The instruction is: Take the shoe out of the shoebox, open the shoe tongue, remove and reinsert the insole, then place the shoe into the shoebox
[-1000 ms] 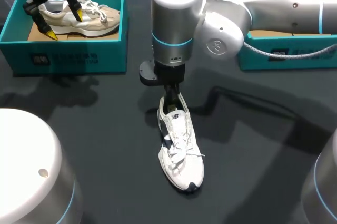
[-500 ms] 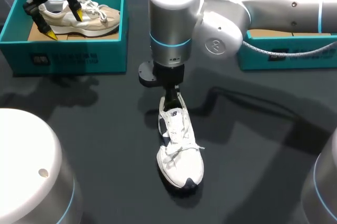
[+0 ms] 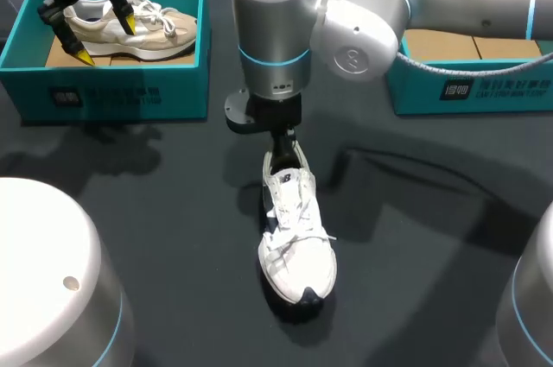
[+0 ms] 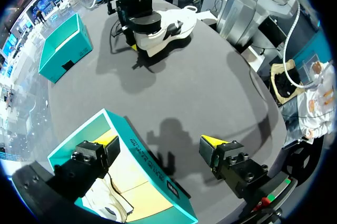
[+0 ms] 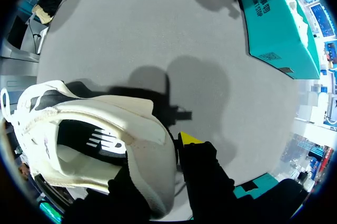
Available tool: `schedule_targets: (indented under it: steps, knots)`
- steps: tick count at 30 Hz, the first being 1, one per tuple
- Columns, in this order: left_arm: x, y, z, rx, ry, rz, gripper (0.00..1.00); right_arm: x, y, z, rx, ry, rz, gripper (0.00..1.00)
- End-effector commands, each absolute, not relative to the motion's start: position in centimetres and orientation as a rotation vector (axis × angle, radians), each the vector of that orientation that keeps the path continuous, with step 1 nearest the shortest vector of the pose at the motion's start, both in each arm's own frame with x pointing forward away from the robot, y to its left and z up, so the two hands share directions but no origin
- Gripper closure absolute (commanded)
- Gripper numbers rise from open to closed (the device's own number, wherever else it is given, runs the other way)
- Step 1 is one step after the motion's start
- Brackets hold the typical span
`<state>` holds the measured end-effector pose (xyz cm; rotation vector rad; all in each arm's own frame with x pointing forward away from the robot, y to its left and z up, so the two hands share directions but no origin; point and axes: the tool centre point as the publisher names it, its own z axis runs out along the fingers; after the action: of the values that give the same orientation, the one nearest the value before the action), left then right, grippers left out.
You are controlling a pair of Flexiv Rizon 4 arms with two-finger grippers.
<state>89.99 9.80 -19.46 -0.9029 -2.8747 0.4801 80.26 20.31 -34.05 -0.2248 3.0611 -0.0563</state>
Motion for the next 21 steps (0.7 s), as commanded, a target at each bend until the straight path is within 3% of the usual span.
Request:
schedule_targets:
  steps: [1,13,21]
  knots:
    - [90.0,9.8,-19.5,-0.904,-2.874,0.475,0.00,79.8,18.7,-30.3,-0.243,3.051,-0.021,1.00]
    - [90.0,9.8,-19.5,-0.904,-2.874,0.475,0.00,81.5,14.8,-23.8,-0.210,3.087,-0.015,1.00]
    - [90.0,9.8,-19.5,-0.904,-2.874,0.475,0.00,81.5,14.8,-23.8,-0.210,3.087,-0.015,1.00]
